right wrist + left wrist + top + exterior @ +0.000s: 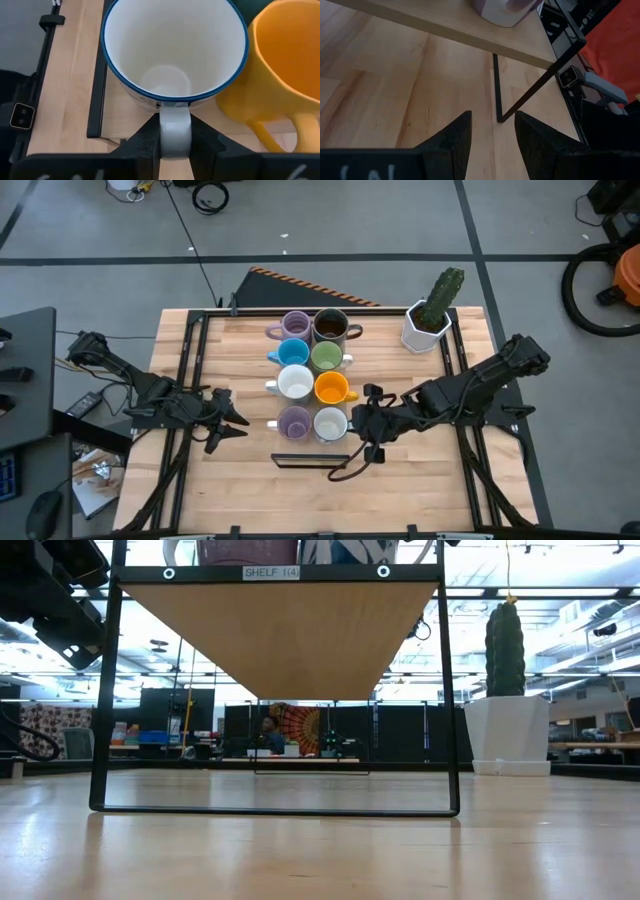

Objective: Place coffee mugs
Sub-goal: Put the white blue mug on the shelf, then return to Home Position

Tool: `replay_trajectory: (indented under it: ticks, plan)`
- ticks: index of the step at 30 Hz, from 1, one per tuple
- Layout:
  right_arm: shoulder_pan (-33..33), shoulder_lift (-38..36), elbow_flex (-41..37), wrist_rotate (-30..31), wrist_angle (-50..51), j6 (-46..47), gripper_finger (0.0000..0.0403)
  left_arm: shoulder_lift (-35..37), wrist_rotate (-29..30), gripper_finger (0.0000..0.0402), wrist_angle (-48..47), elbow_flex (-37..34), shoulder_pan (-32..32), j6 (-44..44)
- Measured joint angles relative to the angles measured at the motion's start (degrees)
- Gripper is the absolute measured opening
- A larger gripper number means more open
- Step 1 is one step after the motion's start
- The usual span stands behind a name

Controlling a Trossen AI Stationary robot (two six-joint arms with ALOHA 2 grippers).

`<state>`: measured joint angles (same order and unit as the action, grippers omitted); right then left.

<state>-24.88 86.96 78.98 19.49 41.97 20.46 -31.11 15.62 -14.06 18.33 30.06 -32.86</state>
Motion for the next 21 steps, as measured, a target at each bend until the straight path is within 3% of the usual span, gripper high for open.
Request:
replay_trajectory:
  ticks: [9,21]
  plan:
    - [0.21,-0.94,-0.02,-0.55,-0.41,0.11,0.0147,0.00,0.00,0.0155,0.01,0.00,0.00,0.08]
    - [0.07,-8.09,-1.89,1.22,-0.23,-3.57,0.0229,4.58,-0.75,0.0148,-2.65,3.37,-3.81,12.87]
